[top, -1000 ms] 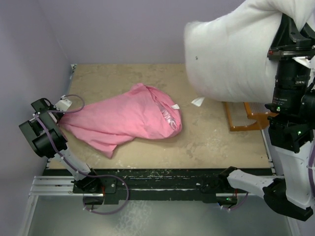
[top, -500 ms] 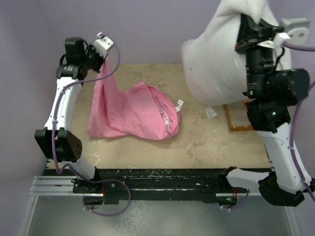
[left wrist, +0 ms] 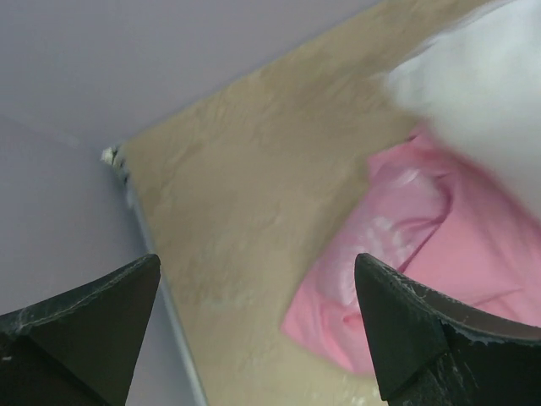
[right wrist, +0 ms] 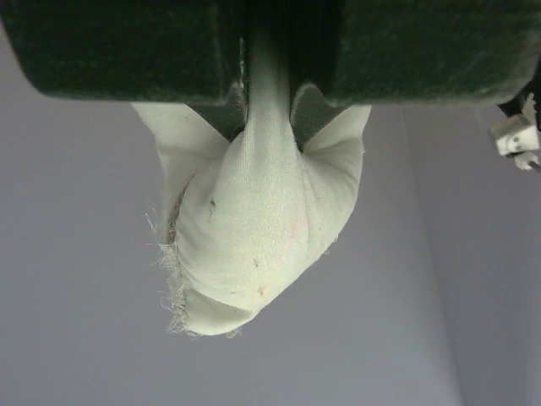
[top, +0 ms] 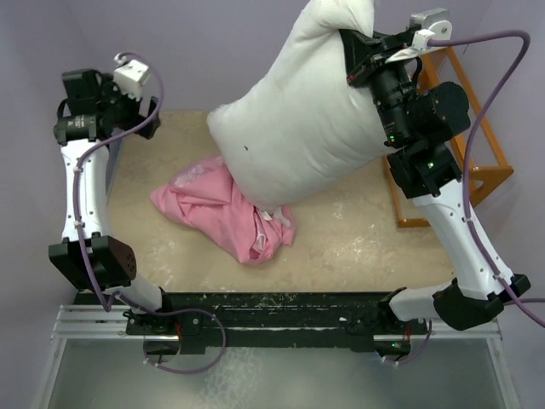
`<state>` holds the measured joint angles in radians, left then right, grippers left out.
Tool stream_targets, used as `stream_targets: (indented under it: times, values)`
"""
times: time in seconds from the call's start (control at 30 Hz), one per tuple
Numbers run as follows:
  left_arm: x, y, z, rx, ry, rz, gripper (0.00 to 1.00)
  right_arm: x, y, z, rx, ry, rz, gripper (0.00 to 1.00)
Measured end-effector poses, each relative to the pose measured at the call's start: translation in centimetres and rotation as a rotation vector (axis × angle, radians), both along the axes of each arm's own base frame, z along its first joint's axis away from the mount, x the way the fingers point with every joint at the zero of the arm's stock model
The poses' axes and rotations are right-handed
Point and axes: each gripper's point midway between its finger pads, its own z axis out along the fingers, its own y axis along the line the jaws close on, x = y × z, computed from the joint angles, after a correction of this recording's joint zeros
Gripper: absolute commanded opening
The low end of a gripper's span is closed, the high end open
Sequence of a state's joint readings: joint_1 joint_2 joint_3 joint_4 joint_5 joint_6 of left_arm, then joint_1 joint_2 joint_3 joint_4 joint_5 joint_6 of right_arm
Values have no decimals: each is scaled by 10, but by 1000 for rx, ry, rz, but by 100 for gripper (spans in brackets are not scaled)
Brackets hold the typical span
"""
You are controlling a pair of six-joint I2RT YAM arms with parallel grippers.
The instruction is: Remove the pillowcase from the pillow
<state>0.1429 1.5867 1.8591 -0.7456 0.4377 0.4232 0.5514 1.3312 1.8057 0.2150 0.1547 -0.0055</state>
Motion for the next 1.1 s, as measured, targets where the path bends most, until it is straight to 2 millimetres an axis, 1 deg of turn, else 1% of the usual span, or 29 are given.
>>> stream_targets:
  times: [0.03, 0.07, 0.1, 0.13, 0.2, 0.27, 0.33, 0.4, 0.47, 0.57, 0.63, 0.7, 0.77, 0.83, 0.9, 0.93, 0.97, 1.0, 1.03, 1.07, 1.1]
  values:
    - [-2, 18, -11, 1, 24, 38, 99, -1, 4, 3, 15, -2, 28, 0]
    - [-6, 42, -24, 5, 52, 86, 99, -1, 8, 6, 28, -1, 48, 0]
    - [-10, 57, -35, 7, 74, 117, 99, -2, 11, 9, 41, -4, 73, 0]
    - [-17, 79, -51, 8, 107, 161, 99, -3, 16, 14, 59, -6, 102, 0]
    - [-32, 104, -74, 7, 155, 210, 99, -4, 23, 21, 93, -11, 145, 0]
    - [-46, 122, -93, 0, 193, 241, 99, -6, 25, 26, 127, -12, 169, 0]
    - [-56, 133, -102, -13, 209, 258, 99, -9, 25, 34, 169, -13, 191, 0]
    - [-62, 144, -107, -31, 213, 269, 99, -13, 24, 45, 212, -26, 212, 0]
    - [-67, 151, -107, -48, 211, 278, 99, -19, 19, 57, 261, -41, 229, 0]
    - [-71, 158, -106, -77, 201, 287, 99, -28, 12, 69, 332, -53, 249, 0]
    - [-72, 158, -106, -90, 195, 280, 99, -32, 6, 71, 388, -50, 256, 0]
    - [-74, 152, -110, -110, 196, 266, 99, -31, -3, 63, 441, -19, 232, 0]
    - [-78, 145, -114, -132, 202, 257, 99, -26, -11, 48, 481, 26, 197, 0]
    - [-82, 137, -116, -151, 200, 245, 99, -17, -16, 23, 506, 88, 157, 0]
    - [-86, 132, -117, -164, 195, 238, 99, -4, -21, -16, 519, 173, 110, 0]
    - [-87, 130, -118, -171, 193, 235, 99, 5, -24, -41, 523, 221, 88, 0]
    - [-88, 128, -121, -176, 192, 232, 99, 13, -26, -67, 522, 270, 63, 0]
    - [-90, 126, -124, -181, 192, 228, 99, 24, -30, -104, 516, 336, 28, 1]
    - [-92, 124, -128, -186, 194, 226, 99, 32, -33, -136, 506, 394, -7, 13]
    - [-94, 121, -132, -195, 196, 223, 99, 40, -38, -173, 489, 458, -48, 25]
    - [-96, 119, -136, -200, 200, 221, 99, 47, -44, -211, 470, 522, -100, 51]
